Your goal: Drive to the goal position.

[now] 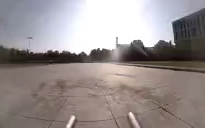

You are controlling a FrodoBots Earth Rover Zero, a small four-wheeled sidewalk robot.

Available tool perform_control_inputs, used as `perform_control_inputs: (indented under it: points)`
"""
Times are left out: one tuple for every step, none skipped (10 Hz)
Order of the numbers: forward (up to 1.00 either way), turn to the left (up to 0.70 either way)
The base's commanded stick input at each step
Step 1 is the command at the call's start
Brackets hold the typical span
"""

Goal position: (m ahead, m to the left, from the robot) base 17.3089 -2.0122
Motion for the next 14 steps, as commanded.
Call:
perform_control_inputs:
  points:
    - [0.7, 0.0]
    - [0.7, 0.0]
    - [0.7, 0.0]
    - [0.7, 0.0]
    - [0.7, 0.0]
    - [0.7, 0.0]
    - [0.7, 0.0]
    - [0.7, 0.0]
    - [0.7, 0.0]
    - [0.7, 0.0]
    - [0.7, 0.0]
    - [0.7, 0.0]
    - [0.7, 0.0]
    - [0.7, 0.0]
